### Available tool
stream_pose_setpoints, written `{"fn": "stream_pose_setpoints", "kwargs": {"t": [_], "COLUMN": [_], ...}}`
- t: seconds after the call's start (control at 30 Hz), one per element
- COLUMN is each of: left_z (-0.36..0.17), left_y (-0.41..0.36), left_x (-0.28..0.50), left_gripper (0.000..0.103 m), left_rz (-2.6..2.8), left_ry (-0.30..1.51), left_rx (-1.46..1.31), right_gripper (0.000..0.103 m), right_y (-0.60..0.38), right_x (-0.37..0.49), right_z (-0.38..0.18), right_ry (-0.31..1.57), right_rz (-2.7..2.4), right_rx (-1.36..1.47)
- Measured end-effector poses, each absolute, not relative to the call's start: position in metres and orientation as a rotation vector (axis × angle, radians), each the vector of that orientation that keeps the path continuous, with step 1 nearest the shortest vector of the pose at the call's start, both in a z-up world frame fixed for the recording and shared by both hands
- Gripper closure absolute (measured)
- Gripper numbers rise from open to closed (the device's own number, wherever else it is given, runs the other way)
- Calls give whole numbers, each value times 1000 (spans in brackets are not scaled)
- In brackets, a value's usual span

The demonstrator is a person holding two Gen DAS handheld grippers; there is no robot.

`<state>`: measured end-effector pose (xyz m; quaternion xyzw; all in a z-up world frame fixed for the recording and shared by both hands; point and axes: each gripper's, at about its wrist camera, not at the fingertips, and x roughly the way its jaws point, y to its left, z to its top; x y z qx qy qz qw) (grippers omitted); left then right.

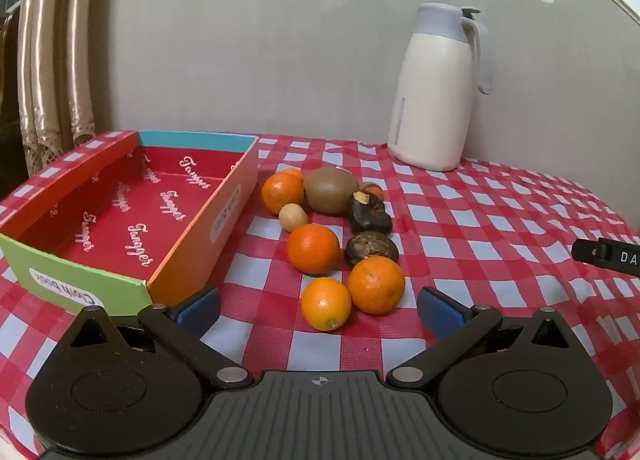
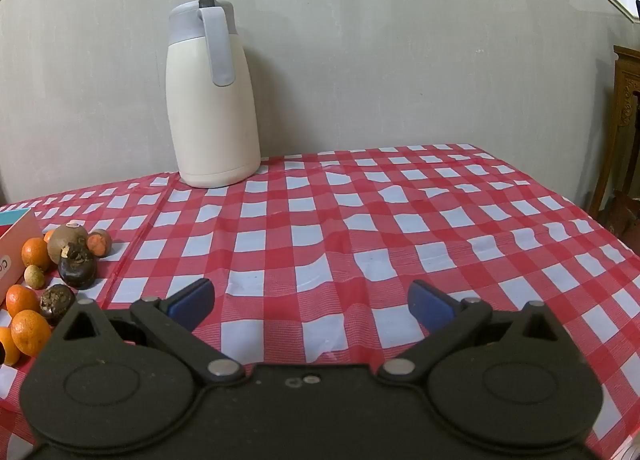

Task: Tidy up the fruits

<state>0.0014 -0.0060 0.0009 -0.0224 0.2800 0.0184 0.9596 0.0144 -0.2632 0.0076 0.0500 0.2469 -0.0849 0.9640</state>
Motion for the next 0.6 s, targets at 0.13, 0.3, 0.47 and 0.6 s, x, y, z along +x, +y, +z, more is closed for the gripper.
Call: {"fn": "stream_pose_setpoints", "kwargs": {"t": [0.13,0.3,0.47,0.6], "left_z": [0,-1,-3,-3], "left_y": [-2,-1,-3,-1], "left_x": [1,-1,0,0], "left_gripper": [0,0,0,0], "left_rz": [19,19,20,19], "left_ry": [559,557,560,557], "left_rx": [-69,-54,-27,-31], "right_gripper": [0,0,0,0], "right_y": [-263,-263,-263,-263], "right_x": [14,14,14,14], "right_z": [7,8,8,8], "right_ry": [500,499,498,499], "right_rz": [-172,-172,-172,-172], "right_rx": [100,102,103,102]}}
